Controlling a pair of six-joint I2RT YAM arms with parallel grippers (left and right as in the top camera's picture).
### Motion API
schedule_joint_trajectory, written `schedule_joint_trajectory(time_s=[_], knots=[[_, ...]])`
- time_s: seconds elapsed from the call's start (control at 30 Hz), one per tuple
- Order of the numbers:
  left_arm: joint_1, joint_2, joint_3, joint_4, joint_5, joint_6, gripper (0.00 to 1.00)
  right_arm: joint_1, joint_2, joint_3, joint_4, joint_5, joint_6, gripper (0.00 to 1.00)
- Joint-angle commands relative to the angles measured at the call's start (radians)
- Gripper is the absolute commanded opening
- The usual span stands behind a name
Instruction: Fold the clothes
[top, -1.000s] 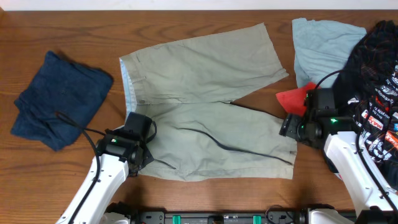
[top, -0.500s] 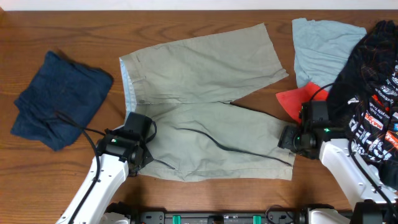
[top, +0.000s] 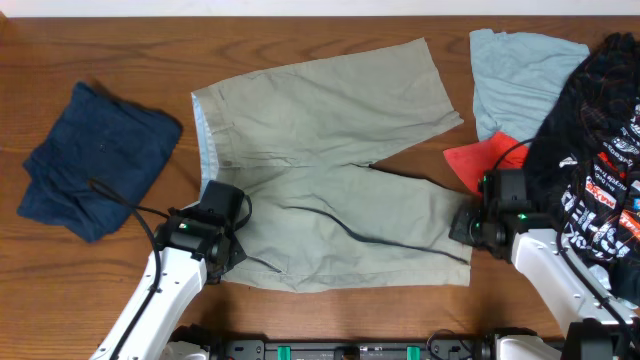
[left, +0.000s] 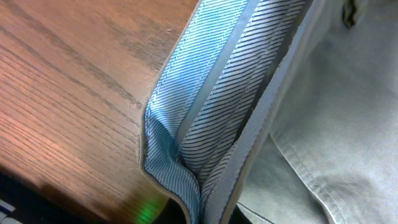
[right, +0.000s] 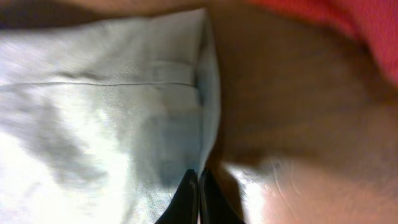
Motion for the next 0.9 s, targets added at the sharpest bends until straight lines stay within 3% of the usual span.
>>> schedule_joint_trajectory(time_s=[0.0, 0.17, 0.37, 0.4, 0.43, 0.5, 0.6, 0.87], knots=[[0.002, -0.005, 0.007, -0.01, -0.024, 0.003, 0.06, -0.012, 0.003, 0.108, 0.005, -0.021, -0.028, 0.01], [0.002, -0.005, 0.007, -0.02, -0.027, 0.003, 0.06, -0.026, 0.003, 0.222, 0.04, 0.013, -0.027, 0.01], [0.002, -0.005, 0.007, -0.02, -0.027, 0.002, 0.06, -0.041, 0.008, 0.229, 0.042, 0.072, -0.035, 0.05], [0.002, -0.005, 0.007, -0.019, -0.027, 0.002, 0.06, -0.043, 0.012, 0.228, 0.021, 0.08, -0.035, 0.1], [0.002, -0.005, 0.007, -0.019, -0.027, 0.002, 0.06, -0.043, 0.014, 0.228, -0.006, 0.081, -0.036, 0.25], [0.002, -0.005, 0.007, -0.016, -0.027, 0.002, 0.06, -0.043, 0.016, 0.227, -0.045, 0.081, -0.043, 0.37], [0.002, -0.005, 0.007, -0.012, -0.027, 0.002, 0.06, -0.043, 0.016, 0.227, -0.123, 0.079, -0.045, 0.73], [0.002, -0.005, 0.007, -0.012, -0.027, 0.002, 0.06, -0.043, 0.016, 0.227, -0.382, -0.101, -0.035, 0.76]])
